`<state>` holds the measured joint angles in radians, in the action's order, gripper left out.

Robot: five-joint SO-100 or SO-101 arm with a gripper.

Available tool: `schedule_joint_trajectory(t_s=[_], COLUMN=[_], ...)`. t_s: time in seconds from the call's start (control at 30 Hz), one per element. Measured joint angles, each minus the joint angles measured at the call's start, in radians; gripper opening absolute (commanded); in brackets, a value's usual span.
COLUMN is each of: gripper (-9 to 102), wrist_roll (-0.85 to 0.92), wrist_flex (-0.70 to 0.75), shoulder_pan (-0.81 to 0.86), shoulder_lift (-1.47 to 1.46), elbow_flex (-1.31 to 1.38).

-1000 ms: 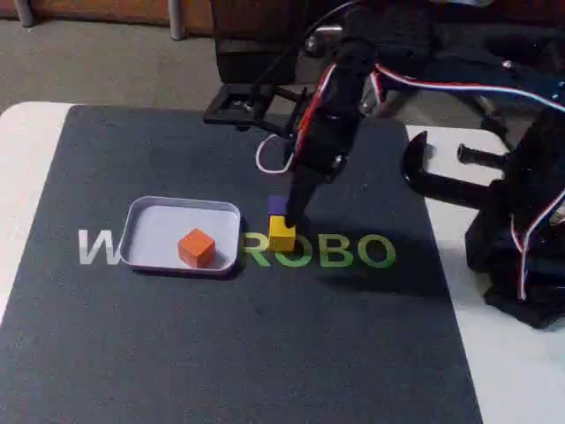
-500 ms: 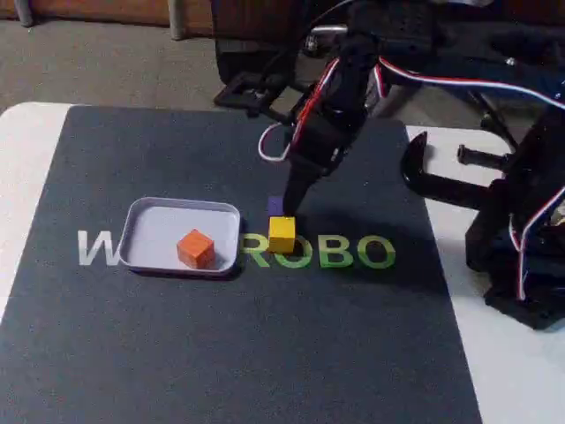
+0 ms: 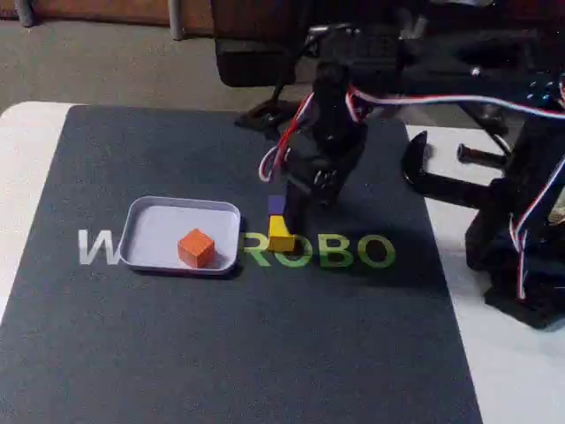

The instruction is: Move blocks one by one until all three blocks are in the tray.

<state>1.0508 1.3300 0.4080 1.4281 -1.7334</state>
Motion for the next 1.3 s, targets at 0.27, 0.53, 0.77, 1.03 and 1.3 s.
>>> schedule_joint_trajectory(t_s=[0.27,0.53,0.77,1.03,1.3], gripper=[21,22,22,22,22], wrist_roll=[-0.121,-0.147,-0.132,-0.087,-0.021], wrist_flex=[-0.02,-0.015,-0.015,-0.015,-0.018], shoulder_pan=[-0.048,-0.04,-0.015,0.017,0.063], shoulder_lift=[-0.135,-0.186,-0.187,-0.187,-0.184], elbow_flex=[0.164,0.255,0.255,0.25,0.212])
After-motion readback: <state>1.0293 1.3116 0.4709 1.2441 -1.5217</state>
